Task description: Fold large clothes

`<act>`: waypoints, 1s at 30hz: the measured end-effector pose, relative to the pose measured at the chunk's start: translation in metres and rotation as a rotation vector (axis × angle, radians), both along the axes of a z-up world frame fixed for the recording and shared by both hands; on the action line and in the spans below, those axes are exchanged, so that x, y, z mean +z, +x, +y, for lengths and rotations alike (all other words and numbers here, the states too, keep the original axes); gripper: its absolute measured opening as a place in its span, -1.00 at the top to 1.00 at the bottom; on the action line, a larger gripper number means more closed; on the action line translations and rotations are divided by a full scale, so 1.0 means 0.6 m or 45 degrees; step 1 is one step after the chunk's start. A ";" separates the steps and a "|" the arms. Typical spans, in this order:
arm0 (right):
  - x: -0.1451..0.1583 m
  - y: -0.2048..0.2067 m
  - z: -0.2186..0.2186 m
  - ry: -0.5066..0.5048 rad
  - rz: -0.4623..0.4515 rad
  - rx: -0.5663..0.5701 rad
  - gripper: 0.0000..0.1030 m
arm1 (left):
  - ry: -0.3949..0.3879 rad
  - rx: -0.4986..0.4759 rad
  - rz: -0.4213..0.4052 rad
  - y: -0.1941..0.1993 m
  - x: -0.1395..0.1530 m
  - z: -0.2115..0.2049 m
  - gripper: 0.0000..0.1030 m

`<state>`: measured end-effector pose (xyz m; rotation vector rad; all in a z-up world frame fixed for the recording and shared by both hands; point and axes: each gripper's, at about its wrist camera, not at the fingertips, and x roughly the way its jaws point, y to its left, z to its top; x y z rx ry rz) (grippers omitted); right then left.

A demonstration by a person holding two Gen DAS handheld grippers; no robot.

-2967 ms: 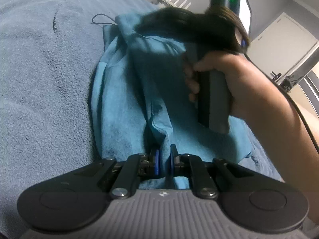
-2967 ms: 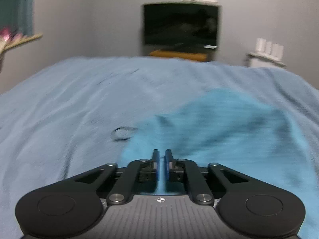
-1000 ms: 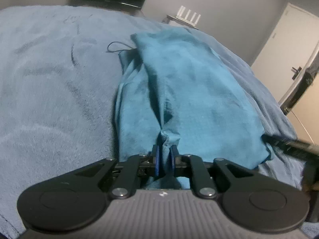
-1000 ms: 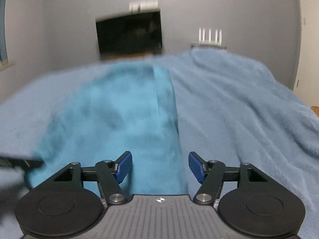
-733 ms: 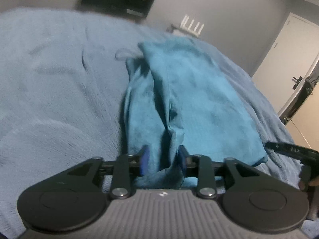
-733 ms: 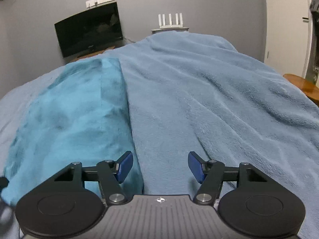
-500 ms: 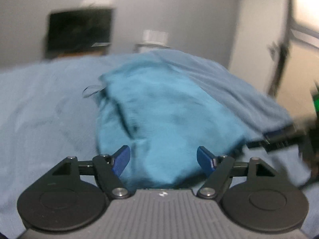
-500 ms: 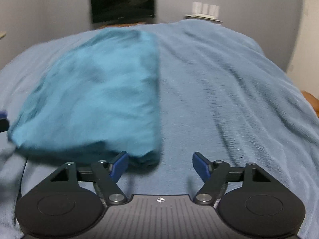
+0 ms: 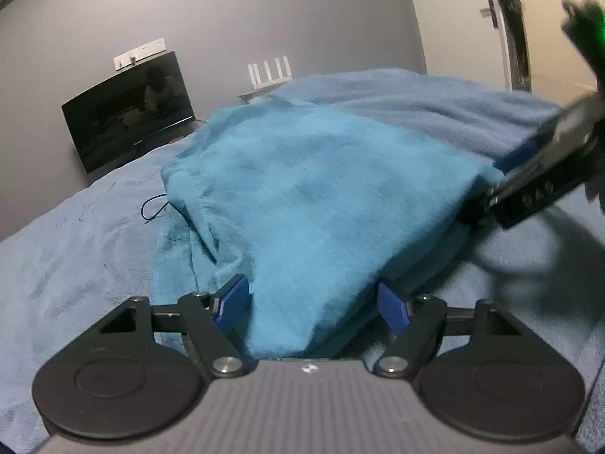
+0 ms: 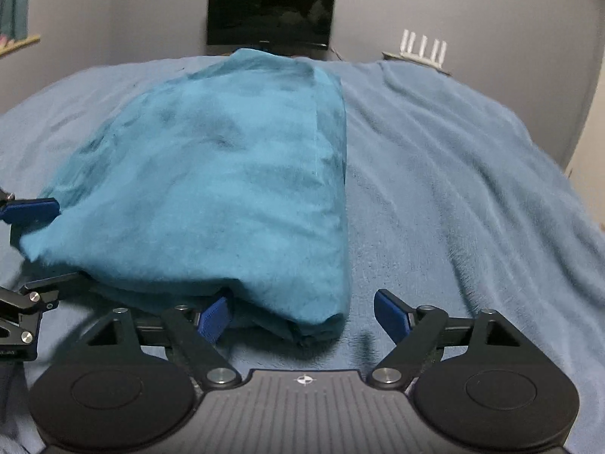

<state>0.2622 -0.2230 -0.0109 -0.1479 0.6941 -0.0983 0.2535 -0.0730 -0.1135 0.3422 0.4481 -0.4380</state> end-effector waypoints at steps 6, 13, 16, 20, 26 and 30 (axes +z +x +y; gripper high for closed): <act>-0.006 0.007 -0.028 0.052 0.041 -0.104 0.28 | -0.127 -0.015 0.073 0.011 0.009 0.026 0.15; -0.008 0.005 -0.026 0.065 0.031 -0.103 0.43 | -0.138 -0.072 0.050 0.000 0.012 0.026 0.16; -0.010 0.006 -0.025 0.059 0.039 -0.095 0.33 | -0.093 -0.140 0.046 -0.011 0.010 0.015 0.04; -0.012 0.006 0.002 -0.086 -0.008 -0.030 -0.10 | 0.069 -0.148 0.007 -0.019 -0.004 -0.009 -0.09; -0.017 0.014 0.015 -0.175 -0.019 0.018 0.06 | 0.053 -0.107 0.047 -0.007 -0.004 0.013 -0.09; -0.008 0.022 -0.022 0.005 0.022 -0.075 0.27 | -0.005 -0.090 0.087 0.005 0.004 0.032 0.21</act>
